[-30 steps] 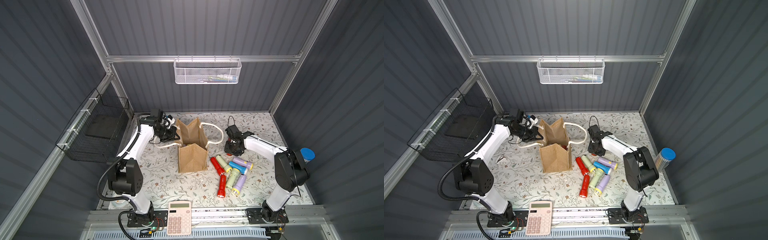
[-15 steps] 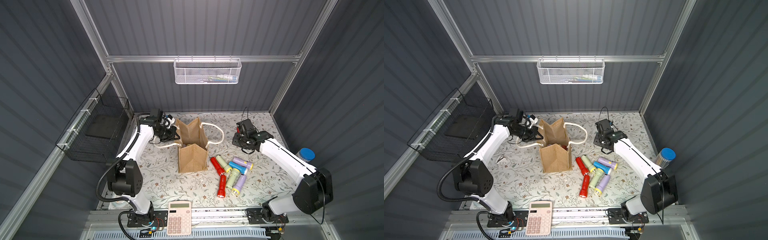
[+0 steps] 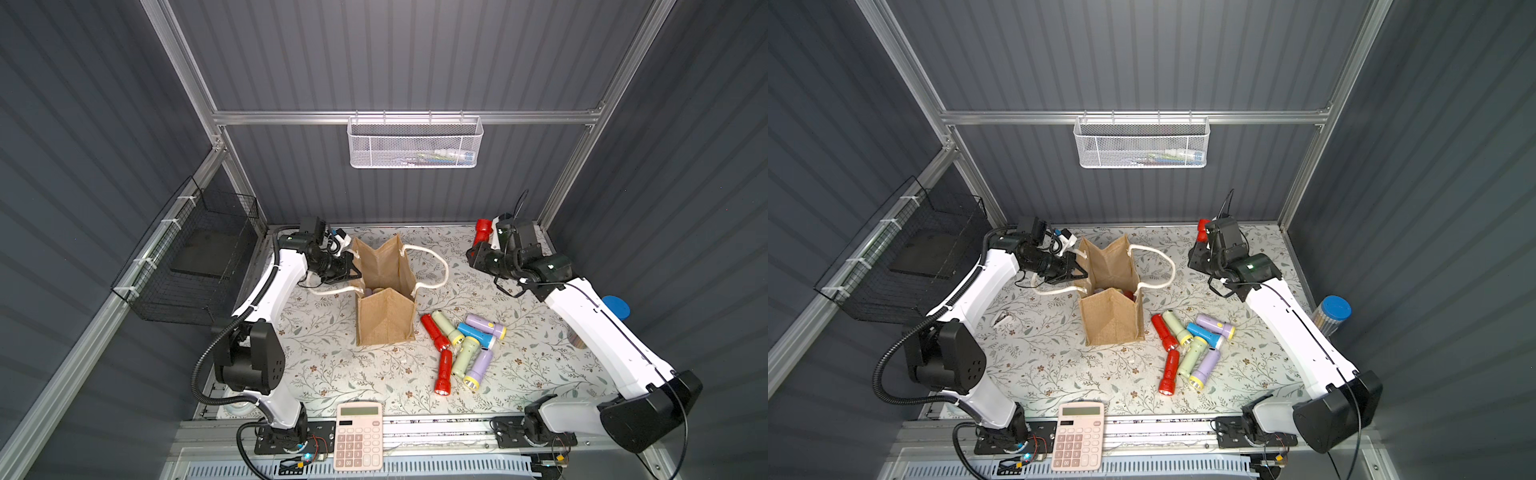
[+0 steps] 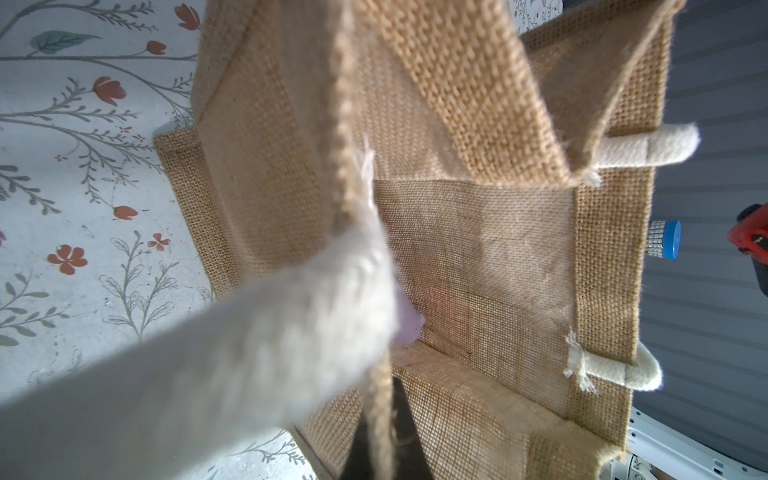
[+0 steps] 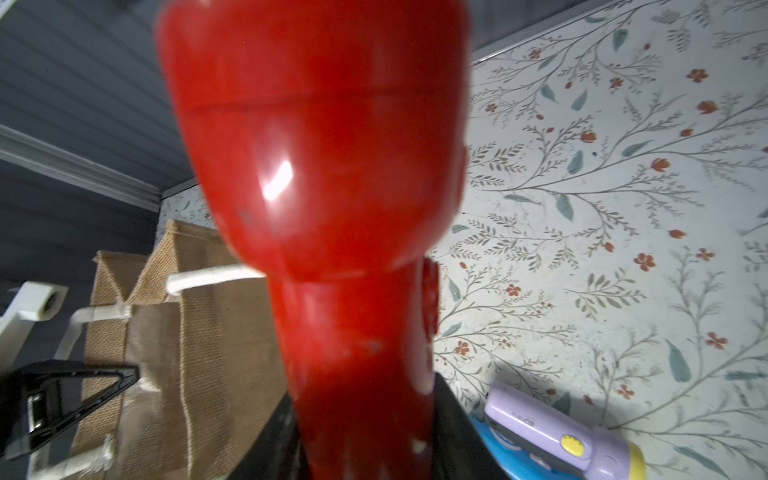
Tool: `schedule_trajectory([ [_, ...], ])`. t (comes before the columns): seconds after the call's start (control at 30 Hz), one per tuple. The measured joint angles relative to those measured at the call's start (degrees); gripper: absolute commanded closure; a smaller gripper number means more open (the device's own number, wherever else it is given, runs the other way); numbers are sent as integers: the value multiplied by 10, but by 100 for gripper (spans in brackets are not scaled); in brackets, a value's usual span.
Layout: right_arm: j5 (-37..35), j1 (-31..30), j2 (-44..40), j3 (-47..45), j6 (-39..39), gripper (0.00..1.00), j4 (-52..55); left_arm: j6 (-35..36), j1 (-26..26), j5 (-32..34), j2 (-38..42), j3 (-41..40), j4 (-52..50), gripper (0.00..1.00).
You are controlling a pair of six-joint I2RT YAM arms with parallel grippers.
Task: Put the flashlights into the tote bags
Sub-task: Place the flashlight in the canvas bag.
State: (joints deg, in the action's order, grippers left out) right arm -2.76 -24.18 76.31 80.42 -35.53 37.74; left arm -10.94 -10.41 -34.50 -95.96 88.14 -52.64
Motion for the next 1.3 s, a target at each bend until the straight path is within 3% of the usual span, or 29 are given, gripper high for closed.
schedule_trajectory([
  [0.47, 99, -119, 74, 83, 26, 85, -33, -2, -4, 0, 13, 0, 0, 100],
  [0.73, 150, -174, 170, 140, 32, 85, -46, -2, -4, -1, 13, 0, 0, 100],
  [1.03, 189, -209, 278, 203, 33, 86, -34, -2, -6, -1, 16, -2, 0, 100],
  [1.3, 195, -218, 324, 224, 46, 84, 19, -2, -7, 0, 16, -2, 0, 100],
])
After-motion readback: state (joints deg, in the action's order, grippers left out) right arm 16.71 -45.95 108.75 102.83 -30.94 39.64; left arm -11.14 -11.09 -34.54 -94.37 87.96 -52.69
